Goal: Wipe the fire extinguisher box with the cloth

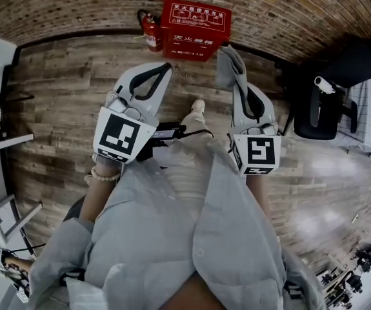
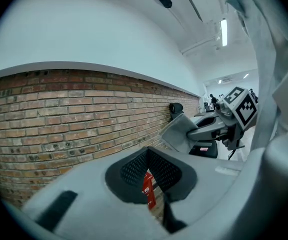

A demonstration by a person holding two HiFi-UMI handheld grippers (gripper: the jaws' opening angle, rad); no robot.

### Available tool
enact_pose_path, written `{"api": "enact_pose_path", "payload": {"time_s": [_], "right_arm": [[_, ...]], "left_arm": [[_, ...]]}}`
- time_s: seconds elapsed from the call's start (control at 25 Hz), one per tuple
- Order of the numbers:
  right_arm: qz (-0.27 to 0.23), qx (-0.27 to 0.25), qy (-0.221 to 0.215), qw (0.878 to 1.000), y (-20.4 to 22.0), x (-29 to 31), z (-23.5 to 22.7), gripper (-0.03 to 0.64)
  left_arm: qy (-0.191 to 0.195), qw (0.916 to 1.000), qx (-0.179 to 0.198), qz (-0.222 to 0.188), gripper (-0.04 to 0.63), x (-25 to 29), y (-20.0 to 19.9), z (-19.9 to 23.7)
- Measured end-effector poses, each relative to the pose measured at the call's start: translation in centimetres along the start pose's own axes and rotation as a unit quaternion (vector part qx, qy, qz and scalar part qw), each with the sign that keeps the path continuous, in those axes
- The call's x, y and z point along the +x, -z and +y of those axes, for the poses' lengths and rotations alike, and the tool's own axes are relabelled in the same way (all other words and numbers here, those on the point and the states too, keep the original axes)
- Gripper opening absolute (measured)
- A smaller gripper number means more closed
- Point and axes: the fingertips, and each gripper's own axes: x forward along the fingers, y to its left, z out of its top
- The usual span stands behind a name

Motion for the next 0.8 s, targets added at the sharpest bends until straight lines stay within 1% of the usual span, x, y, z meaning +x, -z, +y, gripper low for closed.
{"api": "enact_pose_path", "payload": {"time_s": [0.2, 0.4, 0.56, 0.8], "right_arm": [[-0.001, 0.005, 0.0, 1.0, 0.5, 1.2, -1.2, 0.02], [-0.004, 0.007, -0.014, 1.0, 0.6, 4.3, -3.3, 0.02], [-0.009, 0.005, -0.029, 1.0, 0.4, 7.4, -5.9, 0.02], [-0.007, 0.003, -0.059, 0.998, -0.2, 12.4, -10.5, 0.02]], "left_arm": [[-0.002, 1.0, 0.0, 0.003, -0.002, 1.3, 0.3, 0.4], [-0.012, 0.9999, -0.003, 0.006, -0.002, 4.4, 0.1, 2.0], [-0.023, 0.9996, 0.005, 0.015, -0.002, 7.7, -0.2, 3.5], [-0.049, 0.9985, 0.002, 0.023, -0.002, 12.9, -1.3, 6.1]]}}
